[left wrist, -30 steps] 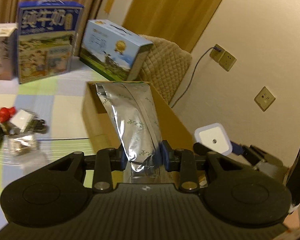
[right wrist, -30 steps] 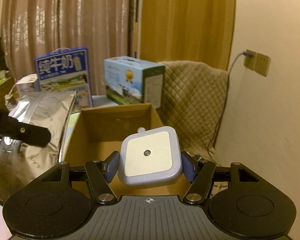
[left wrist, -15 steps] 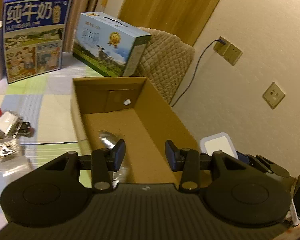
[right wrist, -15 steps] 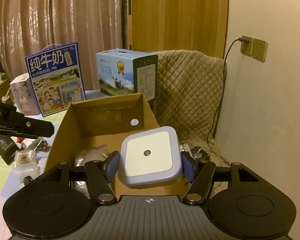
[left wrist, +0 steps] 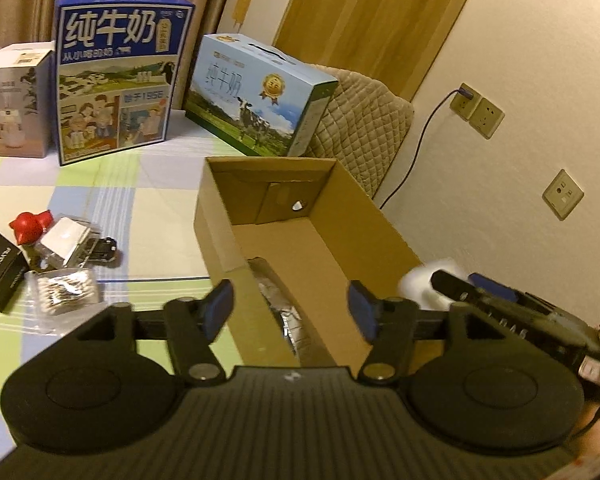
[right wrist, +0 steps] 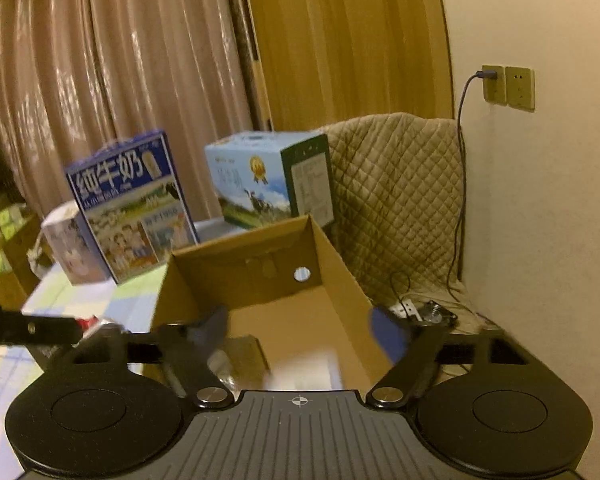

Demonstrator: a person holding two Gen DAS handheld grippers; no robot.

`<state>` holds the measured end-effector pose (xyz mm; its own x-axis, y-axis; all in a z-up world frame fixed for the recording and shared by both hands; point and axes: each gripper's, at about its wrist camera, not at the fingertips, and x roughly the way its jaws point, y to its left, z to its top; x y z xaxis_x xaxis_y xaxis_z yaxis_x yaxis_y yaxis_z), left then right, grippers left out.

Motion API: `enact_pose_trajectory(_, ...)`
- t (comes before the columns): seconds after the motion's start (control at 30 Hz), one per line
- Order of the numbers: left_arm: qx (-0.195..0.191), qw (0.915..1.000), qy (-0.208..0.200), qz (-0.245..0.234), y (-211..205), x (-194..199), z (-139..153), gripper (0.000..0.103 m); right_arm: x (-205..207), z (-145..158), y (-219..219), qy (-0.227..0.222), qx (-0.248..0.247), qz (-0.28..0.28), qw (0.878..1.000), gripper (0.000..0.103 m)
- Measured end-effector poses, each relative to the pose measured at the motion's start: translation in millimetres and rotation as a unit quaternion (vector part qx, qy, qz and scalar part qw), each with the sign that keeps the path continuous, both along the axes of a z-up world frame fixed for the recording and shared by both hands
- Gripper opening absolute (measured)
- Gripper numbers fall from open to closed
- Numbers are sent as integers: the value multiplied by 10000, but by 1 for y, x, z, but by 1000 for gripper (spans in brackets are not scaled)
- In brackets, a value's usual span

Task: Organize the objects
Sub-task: 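Withdraw both tools from the box back toward the table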

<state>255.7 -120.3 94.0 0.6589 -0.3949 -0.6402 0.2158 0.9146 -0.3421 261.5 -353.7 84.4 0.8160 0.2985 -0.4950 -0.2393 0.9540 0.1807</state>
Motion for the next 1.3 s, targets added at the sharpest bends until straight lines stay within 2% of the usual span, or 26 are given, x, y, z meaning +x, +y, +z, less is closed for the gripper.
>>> enact_pose_trajectory(0.13,52,10000,-40,74,13,-8,1,73,-7,8,0,71,2,-38,10000,80)
enact_pose_trajectory(0.33,134,9997,-87,204,40,-26,3,77,-25,23,7,73,-58,-14,10000,80)
enact_pose_trajectory(0.63,308,9980,-255,487,93,-63,17,83,-65,58,50,-203,-167,412,9988,80)
enact_pose_trajectory(0.8,399,9960,-329,730,130,-90,23,88,-81,66,80,-273,-217,676,9971,80)
enact_pose_trajectory(1.03,587,9919,-393,1054,176,-120,27,94,-99,56,121,-172,-259,1077,9937,80)
enact_pose_trajectory(1.3,1019,9869,-417,1178,197,-120,8,97,-98,17,161,85,-346,1509,9879,80)
